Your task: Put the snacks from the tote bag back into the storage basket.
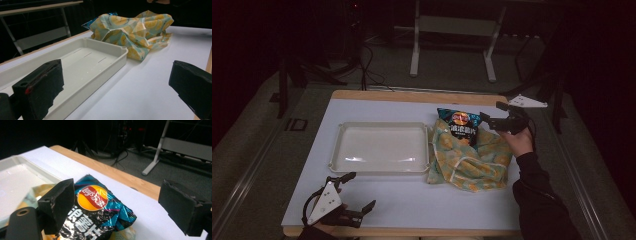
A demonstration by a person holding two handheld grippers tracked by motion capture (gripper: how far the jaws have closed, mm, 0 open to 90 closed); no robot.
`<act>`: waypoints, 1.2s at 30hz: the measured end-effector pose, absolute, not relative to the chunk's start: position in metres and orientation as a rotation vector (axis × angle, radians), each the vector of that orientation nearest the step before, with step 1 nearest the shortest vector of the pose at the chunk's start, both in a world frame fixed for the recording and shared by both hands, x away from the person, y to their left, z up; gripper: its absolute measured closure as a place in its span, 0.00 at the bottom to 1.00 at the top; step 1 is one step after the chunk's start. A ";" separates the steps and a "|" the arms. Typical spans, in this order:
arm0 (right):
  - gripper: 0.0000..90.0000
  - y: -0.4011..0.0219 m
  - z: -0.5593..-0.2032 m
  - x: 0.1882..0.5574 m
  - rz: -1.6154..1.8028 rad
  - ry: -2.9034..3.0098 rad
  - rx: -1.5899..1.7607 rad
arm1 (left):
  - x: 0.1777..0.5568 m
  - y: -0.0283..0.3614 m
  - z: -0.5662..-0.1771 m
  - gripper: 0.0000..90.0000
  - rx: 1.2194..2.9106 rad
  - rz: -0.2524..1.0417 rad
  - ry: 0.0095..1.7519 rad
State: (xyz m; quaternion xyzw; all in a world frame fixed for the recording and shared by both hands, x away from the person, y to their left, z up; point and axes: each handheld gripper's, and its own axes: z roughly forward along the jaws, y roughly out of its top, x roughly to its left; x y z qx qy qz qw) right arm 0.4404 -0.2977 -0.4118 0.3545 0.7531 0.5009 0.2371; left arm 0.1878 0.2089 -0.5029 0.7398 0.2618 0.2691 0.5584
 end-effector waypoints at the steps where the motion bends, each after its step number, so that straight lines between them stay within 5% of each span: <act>1: 0.15 -0.297 -0.414 0.443 1.365 2.071 0.979 | 0.186 0.210 -0.503 0.00 1.746 0.643 0.618; 27: 0.14 -0.288 -0.471 0.501 1.266 2.338 1.121 | 0.170 0.222 -0.504 0.00 1.722 0.652 0.690; 32: 0.18 -0.287 -0.476 0.503 1.268 2.408 1.110 | 0.170 0.224 -0.504 0.00 1.714 0.652 0.697; 36: 0.31 -0.286 -0.478 0.504 1.267 2.491 1.067 | 0.170 0.223 -0.504 0.00 1.719 0.649 0.692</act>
